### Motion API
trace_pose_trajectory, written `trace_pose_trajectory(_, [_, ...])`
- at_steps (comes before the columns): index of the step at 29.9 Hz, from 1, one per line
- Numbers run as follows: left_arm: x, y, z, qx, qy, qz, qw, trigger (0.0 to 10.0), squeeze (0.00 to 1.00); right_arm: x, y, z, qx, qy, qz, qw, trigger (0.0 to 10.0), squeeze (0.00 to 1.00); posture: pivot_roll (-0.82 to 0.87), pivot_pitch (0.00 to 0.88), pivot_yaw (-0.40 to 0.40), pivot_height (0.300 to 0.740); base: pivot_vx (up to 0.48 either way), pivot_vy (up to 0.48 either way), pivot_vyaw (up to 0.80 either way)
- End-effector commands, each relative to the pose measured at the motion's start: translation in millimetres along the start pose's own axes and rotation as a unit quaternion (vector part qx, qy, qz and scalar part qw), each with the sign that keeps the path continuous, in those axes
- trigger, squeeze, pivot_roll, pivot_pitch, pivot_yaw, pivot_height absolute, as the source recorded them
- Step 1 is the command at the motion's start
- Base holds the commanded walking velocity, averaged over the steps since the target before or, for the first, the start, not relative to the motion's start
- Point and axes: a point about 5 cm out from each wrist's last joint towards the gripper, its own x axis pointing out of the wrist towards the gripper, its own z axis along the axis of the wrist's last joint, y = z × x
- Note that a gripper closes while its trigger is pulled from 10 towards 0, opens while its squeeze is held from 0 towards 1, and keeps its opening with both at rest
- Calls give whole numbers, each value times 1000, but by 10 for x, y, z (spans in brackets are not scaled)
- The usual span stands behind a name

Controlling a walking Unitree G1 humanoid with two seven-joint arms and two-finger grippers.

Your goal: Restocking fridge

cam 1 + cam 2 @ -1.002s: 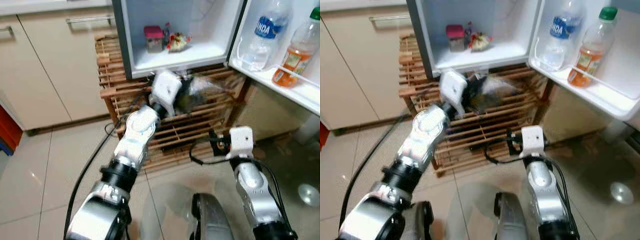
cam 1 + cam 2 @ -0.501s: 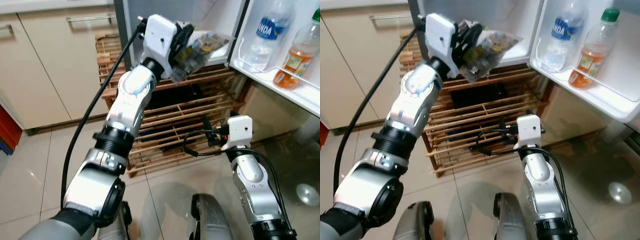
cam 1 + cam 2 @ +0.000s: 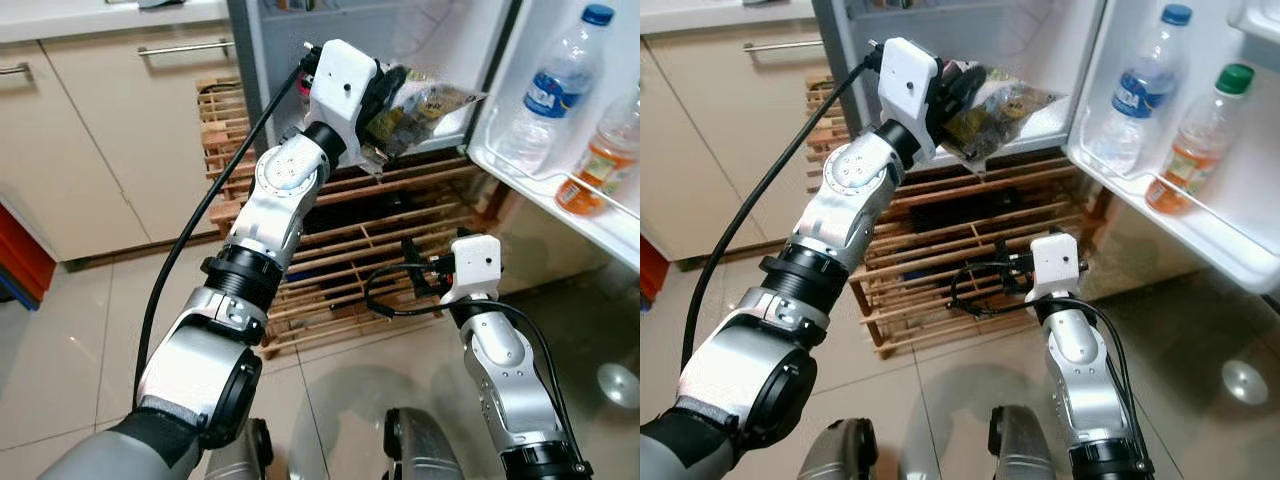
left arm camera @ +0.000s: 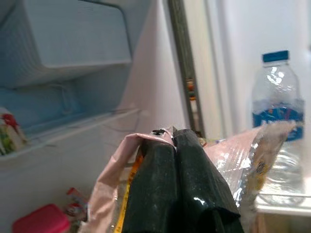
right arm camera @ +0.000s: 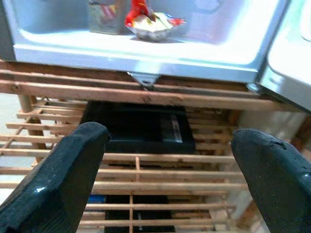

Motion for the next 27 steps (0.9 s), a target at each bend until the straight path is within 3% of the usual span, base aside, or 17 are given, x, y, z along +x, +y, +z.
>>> trace_pose_trajectory(1, [6,-1,29,-4,-15,0,1000,10000,0,0,3,28,1,-4,3,1000,10000,59,-197,0,31,641,428,0,0])
trace_pose_trajectory(16, [29,-123,-12,-3,-11,-24,1000,10000,0,3,-8,-3,-2,3,7,1000,10000,59,-204,0,30,641,438,0,0])
trace_pose_trajectory(22, [36,-255,-51,2,-4,-49,999,10000,0,4,-10,-8,-2,4,8,1000,10000,55,-203,0,30,641,472,0,0])
trace_pose_trajectory(27, [48,-437,-112,-19,2,-70,997,10000,0,1,4,-11,0,4,10,1000,10000,59,-202,0,34,641,480,0,0])
